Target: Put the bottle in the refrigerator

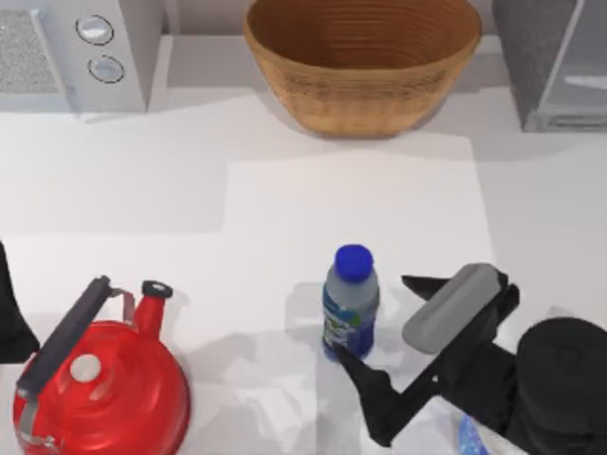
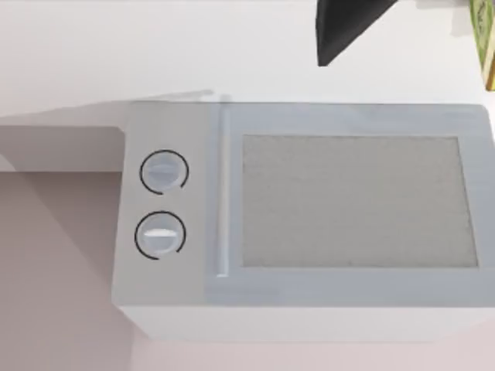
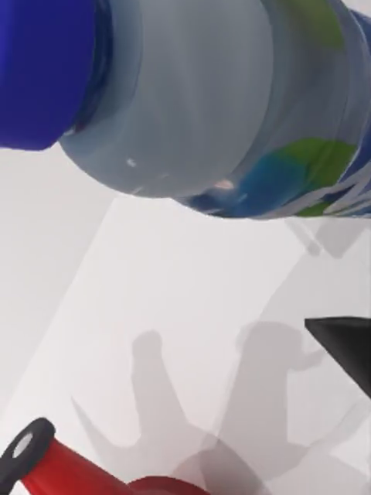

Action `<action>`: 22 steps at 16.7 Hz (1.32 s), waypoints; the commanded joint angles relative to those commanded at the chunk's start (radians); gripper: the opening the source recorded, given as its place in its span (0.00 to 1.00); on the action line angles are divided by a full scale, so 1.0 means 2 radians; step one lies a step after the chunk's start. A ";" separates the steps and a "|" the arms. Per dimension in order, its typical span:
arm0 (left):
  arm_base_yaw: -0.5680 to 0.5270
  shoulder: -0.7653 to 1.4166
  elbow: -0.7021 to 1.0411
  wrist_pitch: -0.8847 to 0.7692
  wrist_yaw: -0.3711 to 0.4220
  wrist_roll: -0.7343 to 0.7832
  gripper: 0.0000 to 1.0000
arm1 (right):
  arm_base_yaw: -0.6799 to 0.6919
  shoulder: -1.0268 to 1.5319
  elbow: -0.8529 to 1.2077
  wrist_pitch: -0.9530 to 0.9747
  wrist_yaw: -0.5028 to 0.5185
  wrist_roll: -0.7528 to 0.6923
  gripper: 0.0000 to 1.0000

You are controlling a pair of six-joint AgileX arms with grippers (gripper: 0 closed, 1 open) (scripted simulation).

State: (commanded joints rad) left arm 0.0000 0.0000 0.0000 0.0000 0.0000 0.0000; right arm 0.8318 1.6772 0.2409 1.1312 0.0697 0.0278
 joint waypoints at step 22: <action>0.000 0.000 0.000 0.000 0.000 0.000 1.00 | -0.007 0.124 0.084 0.036 -0.005 -0.002 0.55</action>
State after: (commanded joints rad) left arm 0.0000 0.0000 0.0000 0.0000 0.0000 0.0000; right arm 0.8169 1.9255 0.4092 1.2032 0.0591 0.0231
